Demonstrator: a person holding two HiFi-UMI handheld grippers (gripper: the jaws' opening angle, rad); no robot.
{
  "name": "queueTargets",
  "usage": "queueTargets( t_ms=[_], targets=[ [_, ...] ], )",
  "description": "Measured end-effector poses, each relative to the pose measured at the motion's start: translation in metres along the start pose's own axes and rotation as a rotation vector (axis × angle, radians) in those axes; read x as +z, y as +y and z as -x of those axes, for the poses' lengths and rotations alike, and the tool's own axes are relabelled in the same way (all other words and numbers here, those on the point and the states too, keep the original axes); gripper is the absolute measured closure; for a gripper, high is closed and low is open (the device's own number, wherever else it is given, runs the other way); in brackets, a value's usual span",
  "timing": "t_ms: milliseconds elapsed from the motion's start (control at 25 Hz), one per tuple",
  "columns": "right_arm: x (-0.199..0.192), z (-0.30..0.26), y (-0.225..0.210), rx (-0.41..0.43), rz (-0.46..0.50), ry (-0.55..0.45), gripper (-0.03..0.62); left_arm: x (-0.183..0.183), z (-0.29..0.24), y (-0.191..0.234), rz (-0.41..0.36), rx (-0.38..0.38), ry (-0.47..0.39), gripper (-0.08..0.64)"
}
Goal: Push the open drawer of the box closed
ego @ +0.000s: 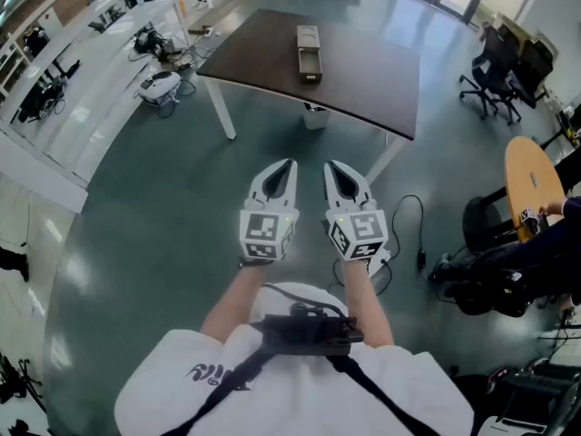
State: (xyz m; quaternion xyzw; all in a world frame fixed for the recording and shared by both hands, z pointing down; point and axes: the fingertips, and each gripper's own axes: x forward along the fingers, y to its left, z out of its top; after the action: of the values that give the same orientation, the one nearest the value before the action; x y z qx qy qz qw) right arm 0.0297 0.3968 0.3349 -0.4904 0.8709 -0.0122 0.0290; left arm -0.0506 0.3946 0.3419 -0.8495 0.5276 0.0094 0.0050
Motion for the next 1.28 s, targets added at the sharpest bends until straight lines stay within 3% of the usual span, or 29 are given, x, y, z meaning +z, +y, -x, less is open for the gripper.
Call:
queueTargets(
  t_ms=[480, 680, 840, 960, 1080, 1280],
  targets=[
    [-0.045, -0.020, 0.045, -0.126, -0.087, 0.066, 0.597, -0.029, 0.043, 0.070, 0.059, -0.022, 0.036, 0.551],
    [-0.075, -0.028, 0.051, -0.142, -0.107, 0.140, 0.597, -0.055, 0.041, 0.089, 0.149, -0.011, 0.082, 0.551],
    [-0.078, -0.040, 0.021, -0.238, -0.067, 0.151, 0.597, -0.057, 0.014, 0.093, 0.081, 0.022, 0.073, 0.551],
    [-0.084, -0.058, -0.006, -0.305, -0.064, 0.157, 0.597, -0.066, -0.011, 0.099, 0.104, 0.020, 0.085, 0.551],
    [-0.083, -0.088, -0.026, -0.290, -0.080, 0.154, 0.597, -0.066, -0.040, 0.103, 0.128, -0.001, 0.086, 0.551],
    [-0.066, -0.143, -0.085, -0.251, -0.051, 0.121, 0.597, -0.054, -0.121, 0.094, 0.072, -0.026, 0.060, 0.551]
  ],
)
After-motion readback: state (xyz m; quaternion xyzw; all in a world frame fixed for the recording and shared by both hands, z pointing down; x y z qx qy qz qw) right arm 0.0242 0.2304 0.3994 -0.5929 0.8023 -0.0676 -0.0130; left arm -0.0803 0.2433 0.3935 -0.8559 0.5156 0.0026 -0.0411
